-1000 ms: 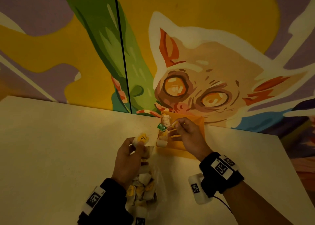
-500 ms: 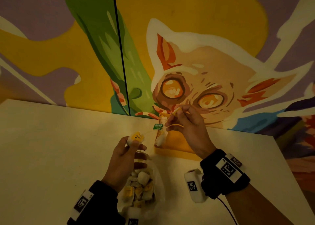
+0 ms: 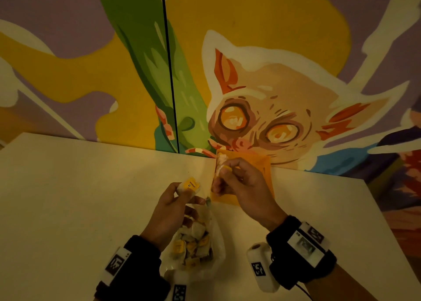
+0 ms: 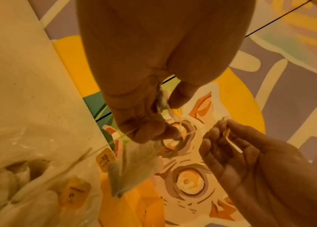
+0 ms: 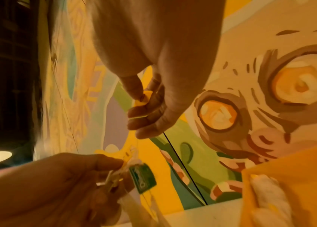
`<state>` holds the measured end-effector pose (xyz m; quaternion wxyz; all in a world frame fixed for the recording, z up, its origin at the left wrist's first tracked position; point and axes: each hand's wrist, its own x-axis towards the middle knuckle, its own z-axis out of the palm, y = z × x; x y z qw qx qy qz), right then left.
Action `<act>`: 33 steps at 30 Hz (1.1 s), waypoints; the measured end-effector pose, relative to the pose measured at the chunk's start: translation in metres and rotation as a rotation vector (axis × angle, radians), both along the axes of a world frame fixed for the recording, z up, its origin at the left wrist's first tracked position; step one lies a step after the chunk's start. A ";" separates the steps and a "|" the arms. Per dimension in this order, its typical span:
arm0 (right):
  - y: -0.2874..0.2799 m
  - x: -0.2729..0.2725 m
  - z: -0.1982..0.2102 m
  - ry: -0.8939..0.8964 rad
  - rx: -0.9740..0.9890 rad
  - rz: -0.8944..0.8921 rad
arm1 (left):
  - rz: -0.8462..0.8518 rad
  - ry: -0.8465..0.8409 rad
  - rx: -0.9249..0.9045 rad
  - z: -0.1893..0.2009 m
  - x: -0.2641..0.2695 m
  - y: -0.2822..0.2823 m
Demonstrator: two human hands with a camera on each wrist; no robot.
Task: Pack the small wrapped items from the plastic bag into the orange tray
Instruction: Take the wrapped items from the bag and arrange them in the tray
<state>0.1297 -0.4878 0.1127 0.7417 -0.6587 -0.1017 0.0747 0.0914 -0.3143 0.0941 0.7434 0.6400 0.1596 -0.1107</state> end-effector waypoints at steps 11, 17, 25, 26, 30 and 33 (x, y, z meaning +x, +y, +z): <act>-0.012 -0.047 -0.048 0.172 -0.310 0.126 | -0.086 -0.083 0.168 -0.004 -0.003 0.005; -0.007 -0.057 -0.067 0.144 -0.467 0.220 | -0.123 -0.066 0.144 -0.003 -0.004 0.002; 0.006 -0.041 -0.060 0.039 -0.458 0.021 | -0.182 -0.104 0.099 -0.001 -0.009 0.005; 0.009 -0.040 -0.060 0.012 -0.476 0.055 | -0.192 -0.109 0.107 -0.001 -0.009 0.004; 0.014 -0.039 -0.057 -0.044 -0.441 0.027 | -0.160 -0.119 0.135 -0.003 -0.009 0.005; 0.014 -0.042 -0.049 -0.017 -0.380 -0.026 | -0.088 -0.146 0.184 -0.007 -0.007 0.009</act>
